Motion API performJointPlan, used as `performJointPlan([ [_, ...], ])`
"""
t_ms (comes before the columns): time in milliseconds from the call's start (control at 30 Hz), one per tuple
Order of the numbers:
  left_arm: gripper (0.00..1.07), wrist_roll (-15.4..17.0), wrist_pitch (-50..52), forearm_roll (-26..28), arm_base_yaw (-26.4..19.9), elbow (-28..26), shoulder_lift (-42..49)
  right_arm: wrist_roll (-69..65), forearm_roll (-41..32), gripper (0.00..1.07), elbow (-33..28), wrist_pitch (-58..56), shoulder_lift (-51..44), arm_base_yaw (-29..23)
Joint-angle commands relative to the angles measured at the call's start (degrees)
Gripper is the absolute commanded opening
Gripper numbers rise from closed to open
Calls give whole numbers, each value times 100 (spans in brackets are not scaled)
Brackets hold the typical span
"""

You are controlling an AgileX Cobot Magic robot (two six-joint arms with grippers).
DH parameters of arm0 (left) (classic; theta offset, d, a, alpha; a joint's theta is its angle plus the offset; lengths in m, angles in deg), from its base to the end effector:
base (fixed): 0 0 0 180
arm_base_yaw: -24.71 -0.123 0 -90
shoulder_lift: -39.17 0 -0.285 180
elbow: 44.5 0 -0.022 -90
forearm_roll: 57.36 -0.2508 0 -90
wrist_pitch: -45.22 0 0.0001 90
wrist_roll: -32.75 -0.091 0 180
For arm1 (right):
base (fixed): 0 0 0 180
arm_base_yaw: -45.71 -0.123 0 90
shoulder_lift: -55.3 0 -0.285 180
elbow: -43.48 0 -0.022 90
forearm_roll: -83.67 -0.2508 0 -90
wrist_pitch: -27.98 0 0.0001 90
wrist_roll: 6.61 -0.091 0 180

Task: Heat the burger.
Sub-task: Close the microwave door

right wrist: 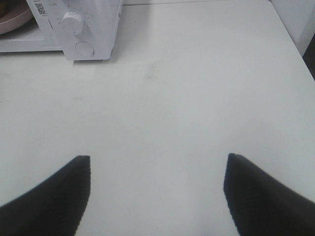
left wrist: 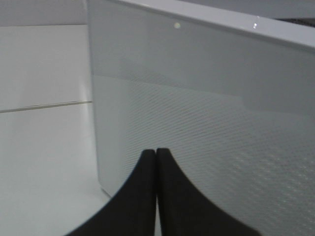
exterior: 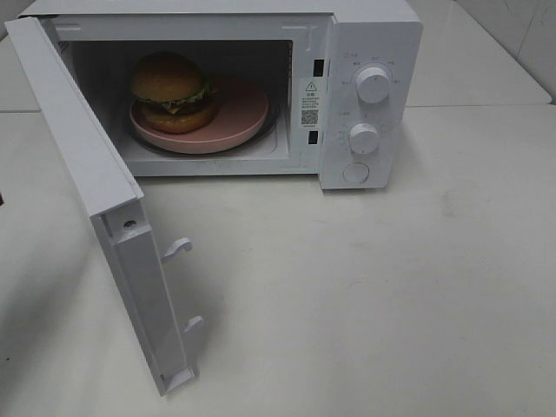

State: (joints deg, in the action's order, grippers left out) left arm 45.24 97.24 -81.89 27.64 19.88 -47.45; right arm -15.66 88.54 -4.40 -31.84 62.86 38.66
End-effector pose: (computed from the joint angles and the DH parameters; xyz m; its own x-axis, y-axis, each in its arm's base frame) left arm 0.2064 -0.0404 0.1814 -0.1806 0.0620 -0.9816 0.3791 0.9253 -0.0113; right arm -0.0055 -0.0074 0.2822 -0.4258 0.0628 -0.9026 -0.0076 0.9973 0.0730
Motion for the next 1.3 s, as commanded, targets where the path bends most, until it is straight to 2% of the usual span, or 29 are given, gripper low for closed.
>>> performJointPlan([
  [33,0,-115,166,0,367,-166,-166,-34,46,74,-6,29,-149,17],
  [100,0,-235,166,275,722,-304,-355,-34,46,74,-6,29,-149,17],
  [133,0,-235,166,275,722,-304,-355,-34,46,74,-6,29,-149,17],
  [200,0,-344,195,745,1066,-413,-516,-34,46,74,-6,29,-149,17],
  [233,0,-344,195,745,1066,-413,-516,-34,46,74,-6,29,-149,17],
  [300,0,-413,183,1112,1352,-556,-665,-34,46,74,-6,29,-149,17],
  [333,0,-413,183,1112,1352,-556,-665,-34,46,74,-6,29,-149,17],
  [400,0,-573,178,1255,1639,-756,-814,-34,46,74,-6,29,-149,17],
  [567,0,-613,160,1461,2034,-1037,-1066,-34,46,74,-6,29,-149,17],
  [700,0,-619,155,2017,2515,-1369,-1387,-34,46,74,-6,29,-149,17],
  [733,0,-619,155,2017,2515,-1369,-1387,-34,46,74,-6,29,-149,17],
  [867,0,-871,155,2687,2979,-1702,-1702,-34,46,74,-6,29,-149,17],
  [1000,0,-968,52,3054,3203,-1931,-1874,-34,46,74,-6,29,-149,17],
  [1033,0,-1129,-17,3317,3340,-2086,-1982,-34,46,74,-6,29,-149,17],
  [1100,0,-1249,-52,3495,3421,-2172,-2040,-34,46,74,-6,29,-149,17],
  [1133,0,-1536,-120,3925,3558,-2355,-2131,-34,46,74,-6,29,-149,17],
  [1167,0,-1536,-120,3925,3558,-2355,-2131,-34,46,74,-6,29,-149,17],
  [1200,0,-1730,-132,4160,3644,-2475,-2183,-34,46,74,-6,29,-149,17],
  [1233,0,-2108,-132,4572,3787,-2659,-2275,-34,46,74,-6,29,-149,17],
  [1267,0,-2108,-132,4572,3787,-2659,-2275,-34,46,74,-6,29,-149,17],
  [1300,0,-2464,-132,4939,3913,-2842,-2378,-34,46,74,-6,29,-149,17],
])
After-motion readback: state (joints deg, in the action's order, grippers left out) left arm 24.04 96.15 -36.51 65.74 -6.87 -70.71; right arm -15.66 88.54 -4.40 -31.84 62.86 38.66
